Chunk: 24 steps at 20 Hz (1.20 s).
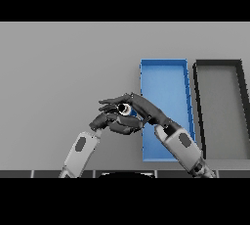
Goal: Pick up the blue pipe and place it into the blue bin.
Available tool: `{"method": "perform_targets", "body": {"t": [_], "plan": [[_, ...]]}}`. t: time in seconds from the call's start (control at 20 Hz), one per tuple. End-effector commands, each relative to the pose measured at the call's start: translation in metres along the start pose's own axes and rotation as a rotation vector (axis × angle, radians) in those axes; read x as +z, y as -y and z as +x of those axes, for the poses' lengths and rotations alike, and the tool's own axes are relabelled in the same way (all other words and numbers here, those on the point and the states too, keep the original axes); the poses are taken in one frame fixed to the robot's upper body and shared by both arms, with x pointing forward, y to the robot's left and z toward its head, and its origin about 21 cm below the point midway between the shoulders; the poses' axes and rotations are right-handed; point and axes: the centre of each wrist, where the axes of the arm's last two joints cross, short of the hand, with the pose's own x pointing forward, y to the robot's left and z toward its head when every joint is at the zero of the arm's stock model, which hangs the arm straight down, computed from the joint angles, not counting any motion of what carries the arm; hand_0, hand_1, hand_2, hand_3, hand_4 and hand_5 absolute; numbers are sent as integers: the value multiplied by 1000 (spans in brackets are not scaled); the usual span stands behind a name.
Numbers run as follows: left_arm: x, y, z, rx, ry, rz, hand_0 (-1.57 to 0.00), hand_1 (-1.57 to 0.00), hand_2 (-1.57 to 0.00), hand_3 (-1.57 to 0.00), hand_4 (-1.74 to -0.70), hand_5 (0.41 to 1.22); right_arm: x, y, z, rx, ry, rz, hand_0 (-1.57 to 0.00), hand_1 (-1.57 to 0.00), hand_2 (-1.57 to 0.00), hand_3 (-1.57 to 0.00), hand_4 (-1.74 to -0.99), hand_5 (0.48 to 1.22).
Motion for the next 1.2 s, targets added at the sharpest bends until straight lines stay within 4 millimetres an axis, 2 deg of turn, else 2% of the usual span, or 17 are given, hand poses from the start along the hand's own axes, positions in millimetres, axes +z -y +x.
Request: {"method": "perform_targets", "body": {"t": [0.0, 0.2, 0.4, 0.55, 0.65, 0.8, 0.9, 1.05, 1.15], "plan": [[2, 1, -3, 5, -7, -3, -25, -23, -22, -20, -922, 482, 0, 1, 6, -5, 14, 3, -1571, -1571, -1571, -1570, -1741, 1221], [3, 1, -4, 3, -16, -10, -10, -9, -9, -8, -908, 456, -12, 18, 45, -102, 64, -20, -1571, -1571, -1571, -1571, -1741, 1221], [3, 4, -2, 12, -12, -17, -3, -3, -3, -3, -906, 437, -20, 57, 90, -95, 153, -23, -1571, -1571, -1571, -1571, -1741, 1221], [2, 4, 2, 1, -44, -9, -1, -1, -1, -1, -902, 432, -15, 84, 118, -38, 220, -194, -1571, -1571, -1571, -1571, -1741, 1221], [2, -1, 0, -16, -51, -4, 0, 0, 0, 0, -892, 428, -13, 109, 127, -3, 180, -297, -1571, -1571, -1571, -1571, -1741, 1221], [3, 1, -1, -5, -38, -9, 0, 0, 0, 0, -890, 415, -1, 142, 118, 4, 116, -425, -1571, -1571, -1571, -1571, -1741, 1221], [4, -1, 0, -16, -35, -8, 1, 1, 1, 1, -882, 411, 17, 162, 109, 31, 57, -506, -1571, -1571, -1571, -1571, -1741, 1221], [5, -5, 0, -31, -37, 0, 1, 1, 1, 1, -871, 415, 45, 173, 78, -4, -27, -586, -1571, -1571, -1571, -1571, -1741, 1221], [5, -6, 0, -33, -37, -4, 1, 1, 1, 1, -867, 419, 61, 171, 57, -36, -83, -621, -1571, -1571, -1571, -1571, -1741, 1221]]}}
